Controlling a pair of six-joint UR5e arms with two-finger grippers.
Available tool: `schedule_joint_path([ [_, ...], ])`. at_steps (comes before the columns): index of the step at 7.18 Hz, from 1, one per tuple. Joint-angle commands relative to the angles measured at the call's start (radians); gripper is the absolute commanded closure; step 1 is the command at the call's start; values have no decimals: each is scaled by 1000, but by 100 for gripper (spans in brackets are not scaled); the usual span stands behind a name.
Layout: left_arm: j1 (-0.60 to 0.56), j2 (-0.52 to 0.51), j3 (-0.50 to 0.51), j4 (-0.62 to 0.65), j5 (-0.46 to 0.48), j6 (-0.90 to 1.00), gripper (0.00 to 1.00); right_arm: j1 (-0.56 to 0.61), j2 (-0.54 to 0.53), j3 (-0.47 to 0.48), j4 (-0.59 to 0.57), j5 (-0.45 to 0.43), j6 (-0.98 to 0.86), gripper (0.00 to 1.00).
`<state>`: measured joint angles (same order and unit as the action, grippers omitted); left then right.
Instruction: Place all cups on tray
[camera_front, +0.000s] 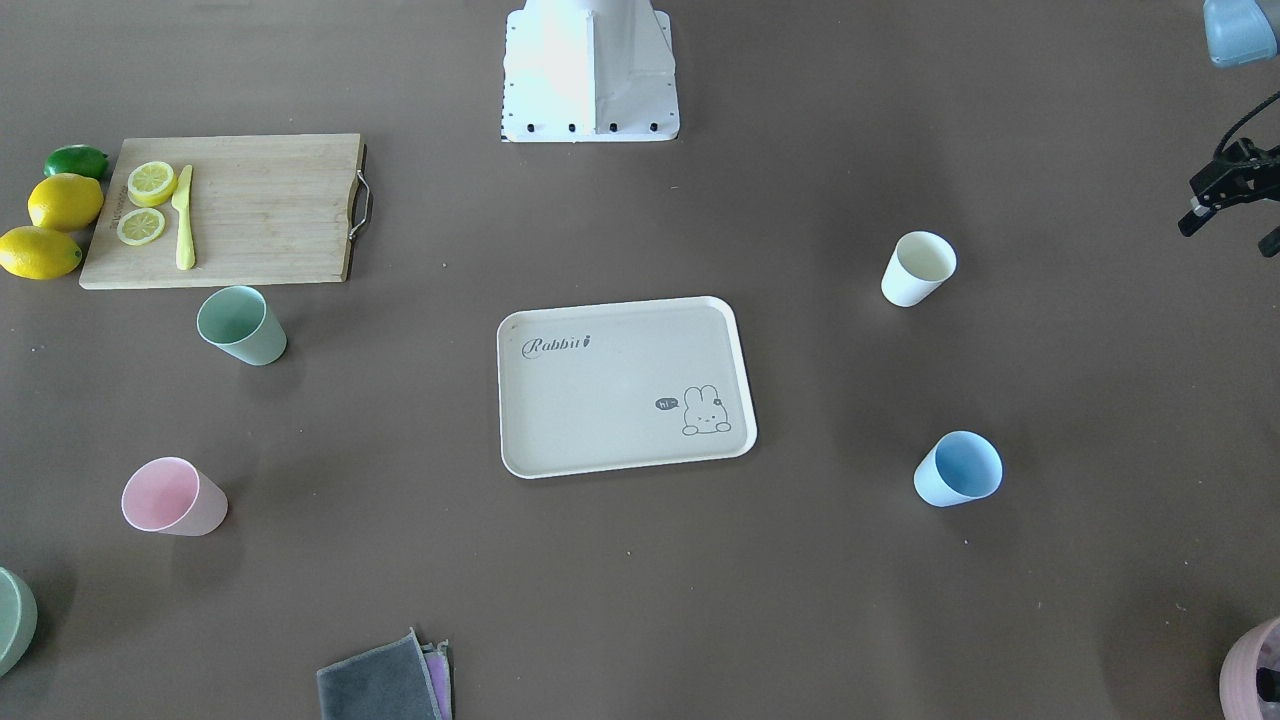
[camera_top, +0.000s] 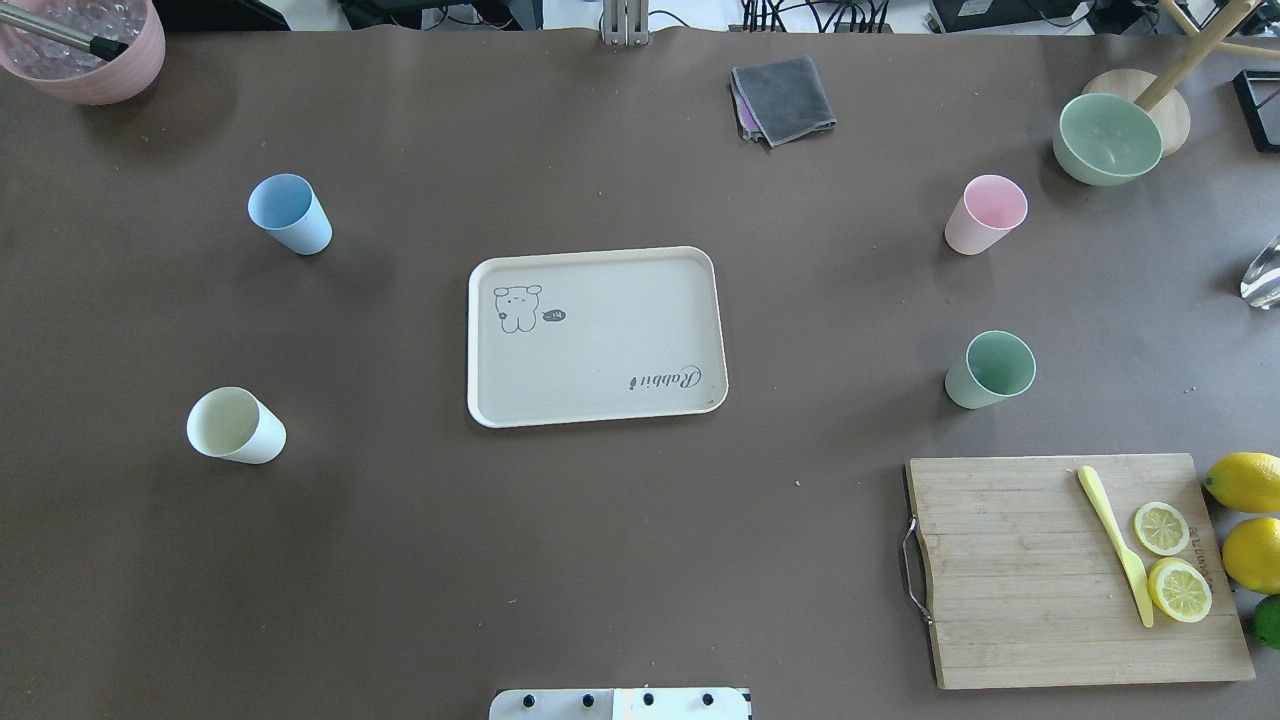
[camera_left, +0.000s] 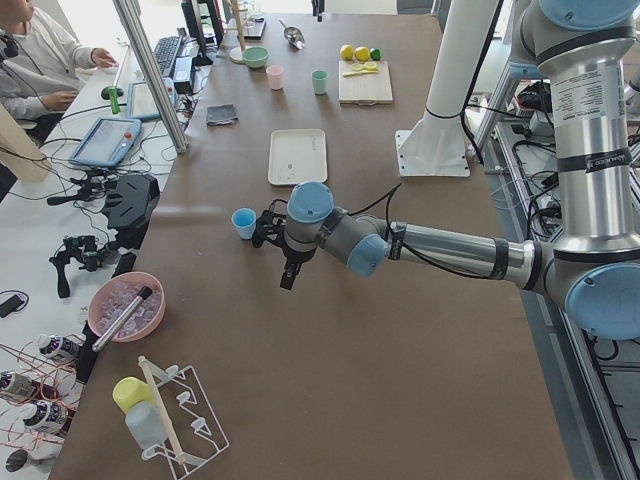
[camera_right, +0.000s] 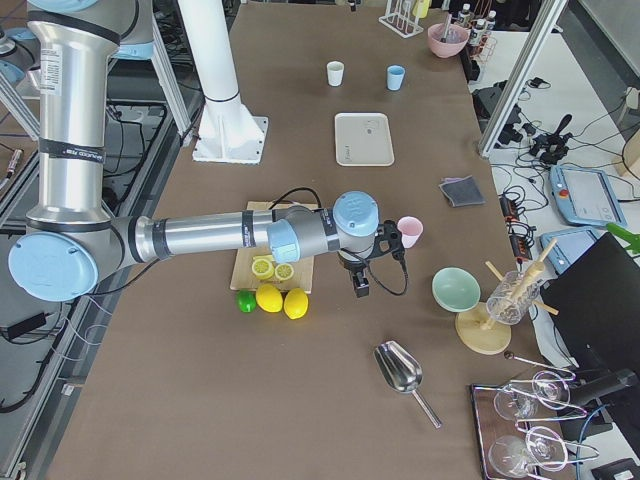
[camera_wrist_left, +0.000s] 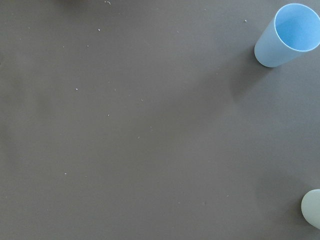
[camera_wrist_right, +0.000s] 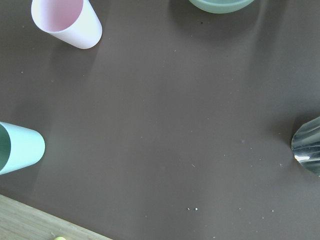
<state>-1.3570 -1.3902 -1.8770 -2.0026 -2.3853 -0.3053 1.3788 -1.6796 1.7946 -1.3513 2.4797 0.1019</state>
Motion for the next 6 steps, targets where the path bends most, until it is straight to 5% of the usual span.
schedule_joint_path([
  [1,-2,5,-8,-1,-2,0,2,-156,6,-1,184,-11,350,6],
  [4,1,3,2,1,1,-1,2,-372,82,-7,340,-102,725,22],
  [5,2,-1,7,1,1,-1,2,-403,110,-8,342,-117,796,44],
  [6,2,-3,10,1,1,-1,2,-414,112,-21,346,-117,786,55],
])
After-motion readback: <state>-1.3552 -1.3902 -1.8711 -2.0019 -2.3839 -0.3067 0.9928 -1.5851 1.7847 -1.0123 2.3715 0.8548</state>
